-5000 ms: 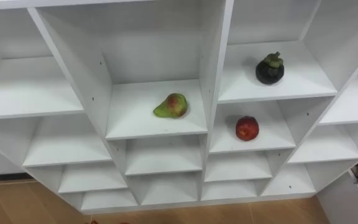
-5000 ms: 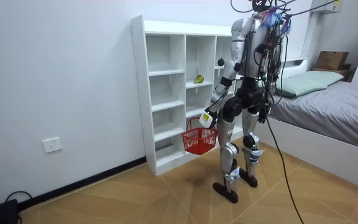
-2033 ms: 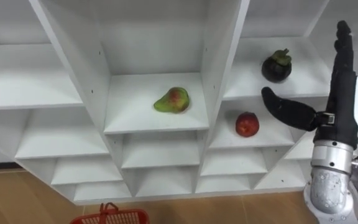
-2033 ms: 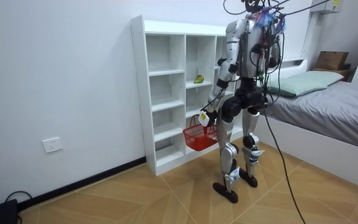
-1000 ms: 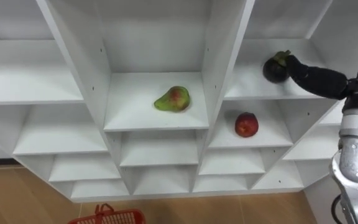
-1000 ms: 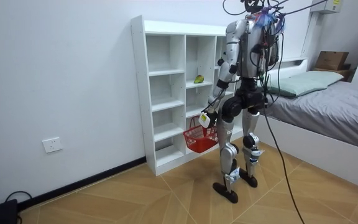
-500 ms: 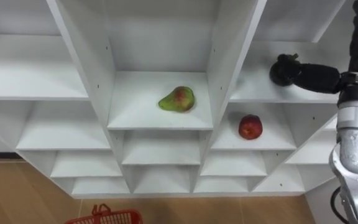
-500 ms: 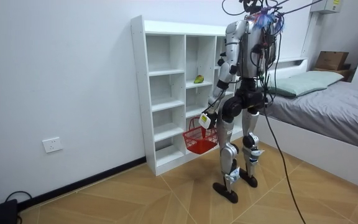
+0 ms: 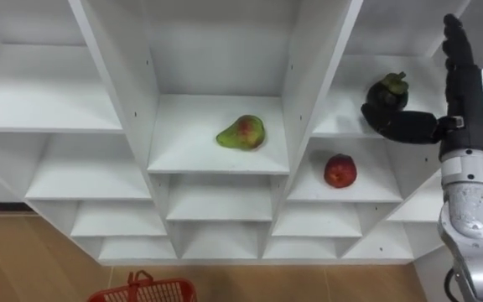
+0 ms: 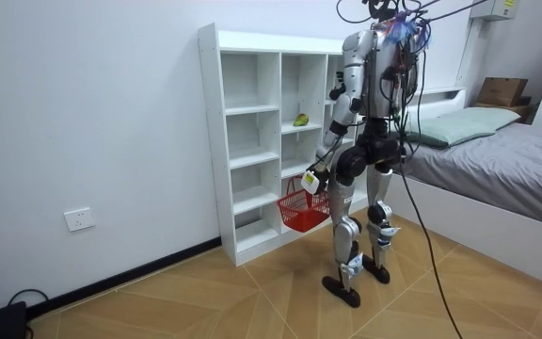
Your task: Collect fruits from the closet
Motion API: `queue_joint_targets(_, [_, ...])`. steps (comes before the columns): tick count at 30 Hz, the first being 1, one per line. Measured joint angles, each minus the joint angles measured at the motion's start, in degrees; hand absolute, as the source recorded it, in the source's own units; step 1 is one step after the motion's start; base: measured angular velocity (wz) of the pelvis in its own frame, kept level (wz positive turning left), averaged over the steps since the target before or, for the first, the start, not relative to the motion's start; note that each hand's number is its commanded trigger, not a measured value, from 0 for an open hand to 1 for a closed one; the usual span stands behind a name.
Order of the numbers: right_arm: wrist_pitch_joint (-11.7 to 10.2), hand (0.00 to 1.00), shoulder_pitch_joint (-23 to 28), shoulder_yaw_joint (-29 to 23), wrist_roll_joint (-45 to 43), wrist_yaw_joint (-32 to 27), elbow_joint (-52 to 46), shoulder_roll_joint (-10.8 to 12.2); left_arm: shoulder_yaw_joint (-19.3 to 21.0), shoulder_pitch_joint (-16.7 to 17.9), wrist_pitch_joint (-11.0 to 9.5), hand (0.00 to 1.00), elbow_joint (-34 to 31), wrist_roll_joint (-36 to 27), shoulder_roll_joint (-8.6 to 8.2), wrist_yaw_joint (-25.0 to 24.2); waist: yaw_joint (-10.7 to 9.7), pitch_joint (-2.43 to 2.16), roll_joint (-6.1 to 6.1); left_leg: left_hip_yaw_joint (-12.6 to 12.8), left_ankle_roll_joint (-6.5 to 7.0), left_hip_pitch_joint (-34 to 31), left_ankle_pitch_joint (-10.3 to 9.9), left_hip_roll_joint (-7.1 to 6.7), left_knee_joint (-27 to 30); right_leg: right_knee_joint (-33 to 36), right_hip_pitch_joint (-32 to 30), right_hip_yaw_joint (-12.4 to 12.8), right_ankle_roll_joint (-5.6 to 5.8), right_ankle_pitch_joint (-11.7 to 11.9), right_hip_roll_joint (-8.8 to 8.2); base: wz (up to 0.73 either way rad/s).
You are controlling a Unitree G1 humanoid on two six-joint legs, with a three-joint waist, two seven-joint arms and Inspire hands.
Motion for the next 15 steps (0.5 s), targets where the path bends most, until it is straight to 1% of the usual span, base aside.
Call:
queue_joint_targets(11, [0.0,0.00,-0.1,0.0,0.2,1.1,2.5,0.0,0.1,0.0,0.0,1.00,0.0,0.0,-0.14,0.4,0.4,-0.03,-0.04,-0.1,0.00,0.0,0.0,-0.01,0.1,0.0,0.1,-0.1,0.00,0.0,-0.02,0.00])
queue_joint_targets(13, [0.0,0.00,-0.4,0.0,1.0,1.2,2.5,0.0,0.1,0.0,0.0,1.00,0.0,0.1,-0.14,0.4,0.3,-0.03,-0.04,-0.2,0.00,-0.1,0.0,-0.01,0.2,0.0,0.1,-0.1,0.00,0.0,-0.05,0.00])
queue_joint_targets(15, [0.0,0.00,-1.8,0.0,2.7,1.3,3.2,0.0,0.2,0.0,0.0,1.00,-0.1,1.0,-0.14,0.4,0.3,-0.02,-0.04,-0.2,0.00,-0.1,0.0,-0.01,0.3,0.1,0.1,-0.1,-0.02,0.0,-0.05,0.00])
